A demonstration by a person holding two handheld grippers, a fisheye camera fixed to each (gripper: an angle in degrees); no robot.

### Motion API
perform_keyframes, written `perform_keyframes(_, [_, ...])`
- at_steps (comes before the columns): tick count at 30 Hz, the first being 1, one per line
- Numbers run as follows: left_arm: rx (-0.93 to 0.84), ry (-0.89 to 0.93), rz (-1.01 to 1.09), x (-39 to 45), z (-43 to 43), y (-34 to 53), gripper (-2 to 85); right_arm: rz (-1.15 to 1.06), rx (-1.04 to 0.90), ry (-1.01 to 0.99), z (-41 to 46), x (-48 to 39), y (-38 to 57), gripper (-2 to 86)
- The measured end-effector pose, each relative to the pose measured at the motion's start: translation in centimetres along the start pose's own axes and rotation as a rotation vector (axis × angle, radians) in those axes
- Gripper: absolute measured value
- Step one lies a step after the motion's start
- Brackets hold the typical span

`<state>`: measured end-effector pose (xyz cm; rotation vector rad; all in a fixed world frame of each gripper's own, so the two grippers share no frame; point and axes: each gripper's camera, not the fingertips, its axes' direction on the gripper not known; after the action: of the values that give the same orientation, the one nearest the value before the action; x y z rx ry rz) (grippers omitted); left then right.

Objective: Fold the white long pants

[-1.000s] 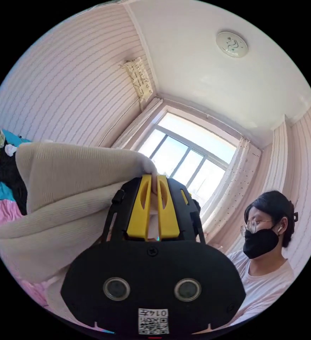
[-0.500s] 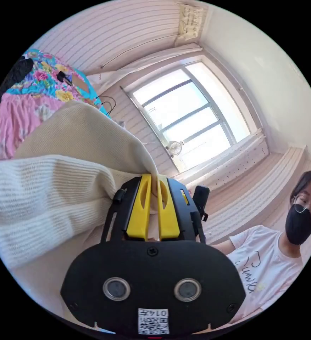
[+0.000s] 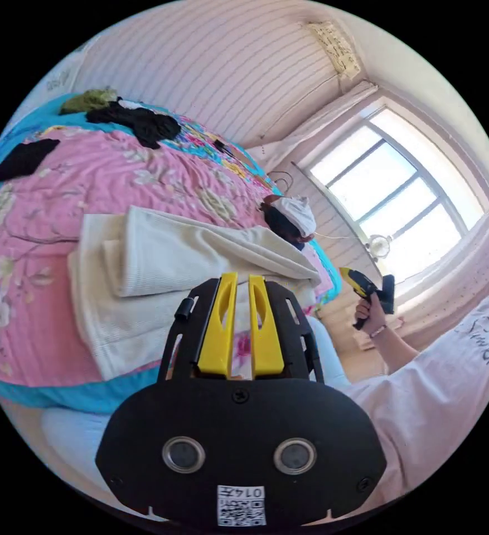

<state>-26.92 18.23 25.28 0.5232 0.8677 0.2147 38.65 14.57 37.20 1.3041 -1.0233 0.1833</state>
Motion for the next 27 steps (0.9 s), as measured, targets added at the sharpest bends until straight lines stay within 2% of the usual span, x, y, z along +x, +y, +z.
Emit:
perform_keyframes(2, [-0.012,-0.139,-0.037,-2.2,-1.8,1.8,7.0,-0.185,-0.101,0.072,4.1,-4.1,-0.2,7.3])
perform_keyframes(3, [-0.035,-0.147,-0.059,-3.4,-2.4,2.8,8.3,-0.308,-0.181,0.076,7.7,-6.9,0.2,11.2])
perform_keyframes(6, [-0.024,-0.131,-0.104,-4.0,-2.7,5.2,9.1,-0.56,-0.323,-0.021,16.7,-13.2,2.5,15.3])
perform_keyframes(10, [-0.061,-0.211,-0.127,-2.9,-1.7,6.5,11.3,-0.771,-0.409,-0.061,26.1,-19.8,5.8,21.8])
perform_keyframes(14, [-0.115,-0.078,-0.245,-3.5,-0.1,7.4,11.9,-0.841,-0.654,-0.057,36.6,-23.1,10.5,27.2])
perform_keyframes(16, [-0.125,-0.069,-0.265,-3.3,-0.5,7.4,10.8,-0.853,-0.758,0.014,40.4,-22.7,12.4,26.5])
perform_keyframes(19, [-0.123,-0.064,-0.238,-2.3,-1.9,7.3,6.8,-0.894,-0.671,0.165,42.9,-21.5,14.4,19.9])
perform_keyframes(22, [-0.086,-0.005,-0.193,-1.1,-3.6,7.1,4.2,-0.879,-0.672,0.17,44.1,-20.6,15.1,16.5])
perform_keyframes(27, [-0.043,0.039,-0.135,1.7,-5.4,6.1,4.1,-0.723,-0.683,0.032,44.0,-16.9,13.5,7.6])
